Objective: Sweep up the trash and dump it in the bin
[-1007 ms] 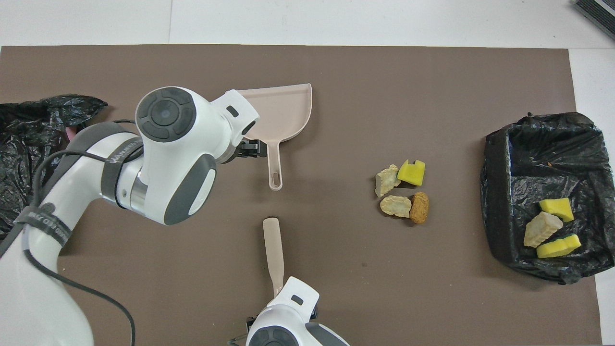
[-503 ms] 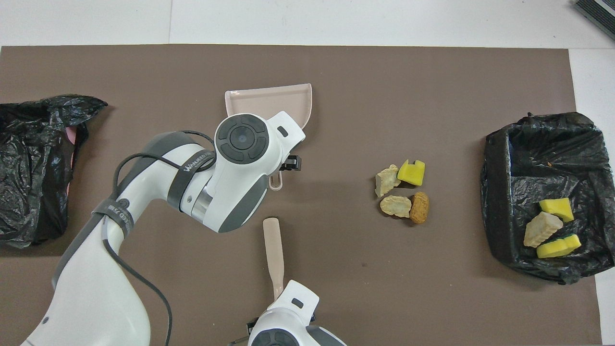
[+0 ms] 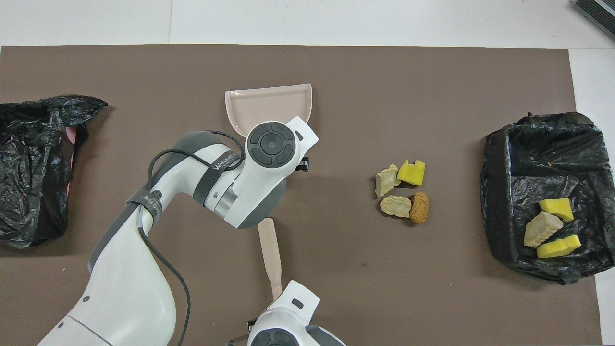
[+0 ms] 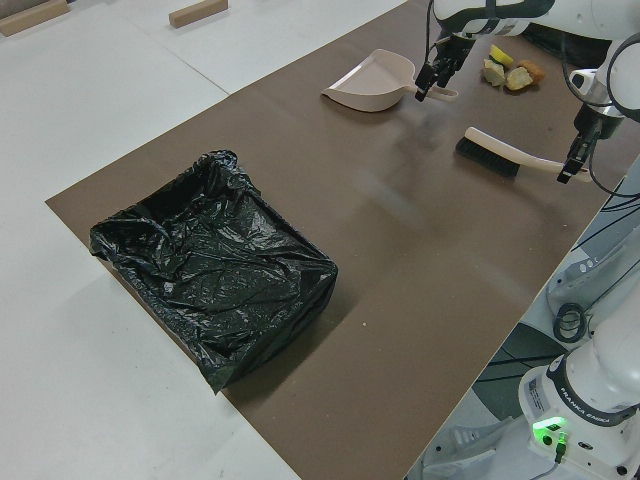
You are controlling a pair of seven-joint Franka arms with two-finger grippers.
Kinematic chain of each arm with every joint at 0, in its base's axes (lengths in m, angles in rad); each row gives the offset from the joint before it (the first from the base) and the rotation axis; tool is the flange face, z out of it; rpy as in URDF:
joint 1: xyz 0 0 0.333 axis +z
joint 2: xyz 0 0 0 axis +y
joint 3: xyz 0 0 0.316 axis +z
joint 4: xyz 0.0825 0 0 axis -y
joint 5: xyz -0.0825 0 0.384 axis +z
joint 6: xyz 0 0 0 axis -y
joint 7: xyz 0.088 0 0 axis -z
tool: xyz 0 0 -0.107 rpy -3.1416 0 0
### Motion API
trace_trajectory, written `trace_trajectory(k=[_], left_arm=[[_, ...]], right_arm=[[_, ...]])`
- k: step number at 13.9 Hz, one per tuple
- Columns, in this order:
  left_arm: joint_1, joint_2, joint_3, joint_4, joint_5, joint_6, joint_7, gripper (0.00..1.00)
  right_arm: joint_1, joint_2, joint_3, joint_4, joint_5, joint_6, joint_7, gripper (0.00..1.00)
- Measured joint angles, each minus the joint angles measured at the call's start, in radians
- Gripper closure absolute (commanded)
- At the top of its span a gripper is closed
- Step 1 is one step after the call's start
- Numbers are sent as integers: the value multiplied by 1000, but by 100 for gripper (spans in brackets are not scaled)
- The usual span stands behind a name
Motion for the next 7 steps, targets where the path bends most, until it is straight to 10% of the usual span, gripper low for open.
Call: trace_trajectory(k=[7], left_arm=[[2, -1, 4, 9, 57, -1, 1, 100]], right_arm=[[-251, -234, -11, -4, -5, -321, -192, 100]])
